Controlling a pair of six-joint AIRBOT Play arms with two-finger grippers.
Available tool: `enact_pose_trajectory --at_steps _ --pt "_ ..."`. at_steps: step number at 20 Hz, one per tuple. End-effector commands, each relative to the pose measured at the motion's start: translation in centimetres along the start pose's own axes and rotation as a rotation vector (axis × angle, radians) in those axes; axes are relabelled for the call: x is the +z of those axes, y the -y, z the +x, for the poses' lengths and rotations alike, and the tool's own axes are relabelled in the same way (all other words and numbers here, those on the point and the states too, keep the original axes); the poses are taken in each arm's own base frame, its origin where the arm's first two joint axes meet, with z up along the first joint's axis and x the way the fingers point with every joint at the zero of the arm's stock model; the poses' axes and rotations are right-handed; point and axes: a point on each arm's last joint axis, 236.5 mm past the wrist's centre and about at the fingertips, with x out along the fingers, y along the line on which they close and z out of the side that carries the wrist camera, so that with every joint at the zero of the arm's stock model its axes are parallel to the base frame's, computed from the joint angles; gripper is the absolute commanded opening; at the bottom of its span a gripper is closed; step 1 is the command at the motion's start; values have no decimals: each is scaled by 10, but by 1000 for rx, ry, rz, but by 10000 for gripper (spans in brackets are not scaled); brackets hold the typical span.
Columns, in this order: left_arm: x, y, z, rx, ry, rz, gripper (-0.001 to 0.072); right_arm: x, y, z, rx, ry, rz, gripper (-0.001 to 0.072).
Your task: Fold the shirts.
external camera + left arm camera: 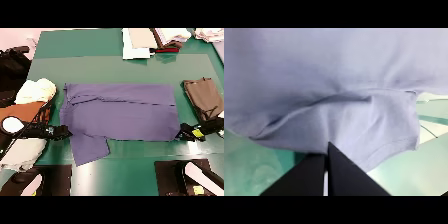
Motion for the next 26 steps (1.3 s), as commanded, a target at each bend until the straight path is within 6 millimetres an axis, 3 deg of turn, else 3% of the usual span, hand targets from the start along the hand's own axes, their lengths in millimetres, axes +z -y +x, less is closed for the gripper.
enact_pose_trajectory --at_steps 1,3,6,10,12,15,19,23,26 --pt "-6 -10 -2 47 -31 33 24 12 -23 -2 -14 12 -114 28" --pt "-14 -20 -10 107 -77 72 23 18 -34 -21 -55 62 -202 17" --pt "-19 -16 -32 134 -31 102 22 12 -36 -53 -149 127 -298 17" --pt "-54 -2 -55 114 -85 114 23 2 -31 -95 -224 242 -328 17" --pt "-45 7 -66 111 -64 135 23 4 -33 -109 -229 292 -327 17" --pt "-1 17 -75 118 44 176 23 22 -42 -123 -232 321 -348 17" --pt "78 18 -63 140 144 243 24 79 -72 -127 -231 349 -427 17" --pt "163 9 -45 197 195 258 25 132 -95 -116 -224 302 -444 17" --pt "208 4 -27 206 202 274 26 166 -101 -106 -220 277 -421 17"
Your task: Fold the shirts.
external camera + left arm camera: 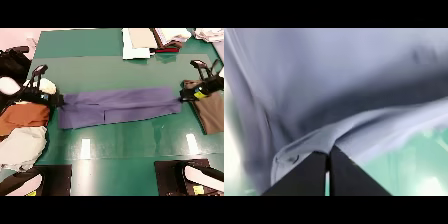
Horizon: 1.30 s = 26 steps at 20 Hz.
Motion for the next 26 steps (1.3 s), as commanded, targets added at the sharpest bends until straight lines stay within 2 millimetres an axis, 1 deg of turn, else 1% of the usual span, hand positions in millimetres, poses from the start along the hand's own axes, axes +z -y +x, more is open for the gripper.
enact_pose_trajectory --at_steps 1,3,4,5,6,7,8,9,10,11,12,13,14,15,17,19,20,21,22,25,26 --pt "52 -18 35 26 34 22 26 40 3 22 7 -17 12 17" --pt "63 -24 50 31 34 16 26 57 7 30 9 -18 14 17" --pt "66 -26 55 32 35 11 26 64 6 33 20 -16 17 17" --pt "67 -27 58 32 39 7 28 73 0 37 54 -6 27 18" --pt "68 -27 59 31 41 2 108 81 -2 38 84 7 42 22" --pt "69 -27 59 28 45 -15 435 89 -6 39 126 29 47 69" --pt "70 -26 58 26 44 -47 506 98 -11 37 176 55 56 234" --pt "70 -24 55 22 41 -53 479 104 -12 33 219 73 78 369" --pt "72 -21 52 15 42 -50 479 107 -11 29 259 89 86 431" --pt "74 -14 48 -10 44 -60 478 104 -7 26 282 88 87 464" --pt "76 -6 46 -39 48 -72 477 98 4 25 280 72 96 464" --pt "77 1 45 -72 50 -91 463 89 16 25 284 53 107 524" --pt "78 6 45 -90 52 -98 199 79 31 26 287 36 151 584" --pt "79 13 45 -110 56 -71 31 67 43 31 293 13 195 586" --pt "78 29 49 -131 58 -45 25 40 66 48 307 -30 281 585" --pt "73 54 57 -152 48 -11 26 22 74 66 361 -38 327 574" --pt "71 69 63 -164 46 -3 26 18 72 76 402 -44 357 566" --pt "68 83 69 -175 43 2 25 15 67 85 442 -54 379 510" --pt "64 97 76 -186 36 15 25 15 61 93 481 -60 388 502" --pt "46 136 104 -215 0 47 25 30 35 111 576 -55 386 493" --pt "41 147 113 -221 -4 46 25 34 25 117 583 -54 371 431"
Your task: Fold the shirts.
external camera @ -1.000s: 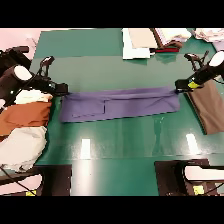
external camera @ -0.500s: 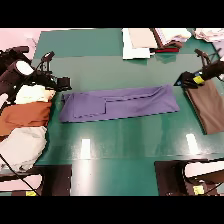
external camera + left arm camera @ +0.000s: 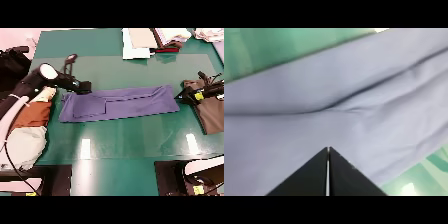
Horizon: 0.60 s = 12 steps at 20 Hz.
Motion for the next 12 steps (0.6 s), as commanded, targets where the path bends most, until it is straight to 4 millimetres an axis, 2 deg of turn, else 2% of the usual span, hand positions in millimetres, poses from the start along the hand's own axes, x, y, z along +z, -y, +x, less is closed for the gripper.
enact_pose_trajectory --at_steps 1,2,3,5,6,9,12 --pt "-12 37 37 -31 -2 10 25 5 -17 34 66 -8 -23 354" --pt "-12 45 47 -39 8 8 25 5 -23 39 61 -14 -50 185" --pt "-12 52 54 -51 16 8 25 5 -31 40 60 -18 -105 63" --pt "-12 63 68 -66 -1 20 25 14 -54 26 59 5 -199 17" --pt "-10 68 76 -71 -11 30 25 21 -70 11 60 31 -247 17" --pt "0 77 96 -85 -13 43 25 32 -134 -39 52 119 -396 16" --pt "4 76 113 -92 -38 37 25 27 -208 -80 49 221 -524 17"
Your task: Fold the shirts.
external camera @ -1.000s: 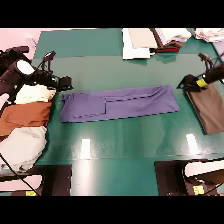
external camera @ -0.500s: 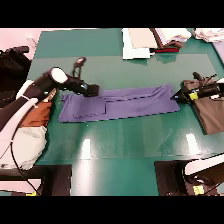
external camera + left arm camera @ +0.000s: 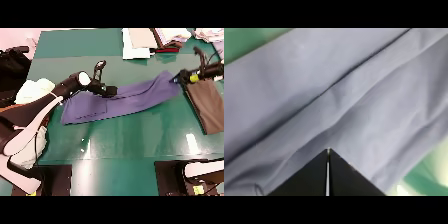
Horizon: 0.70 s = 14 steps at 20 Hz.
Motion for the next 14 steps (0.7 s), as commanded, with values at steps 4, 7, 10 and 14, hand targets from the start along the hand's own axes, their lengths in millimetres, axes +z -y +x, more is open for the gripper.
enact_pose_trajectory --at_steps 4,7,10,14 --pt "-5 -1 38 -33 -49 -50 25 36 -151 -47 36 129 -249 16" --pt "-12 6 45 -39 -60 -41 25 34 -206 -42 85 130 -339 16" --pt "-10 13 48 -43 -39 -28 25 32 -245 -35 125 141 -388 17" --pt "2 10 32 -24 -60 23 25 22 -277 -21 168 129 -427 16"
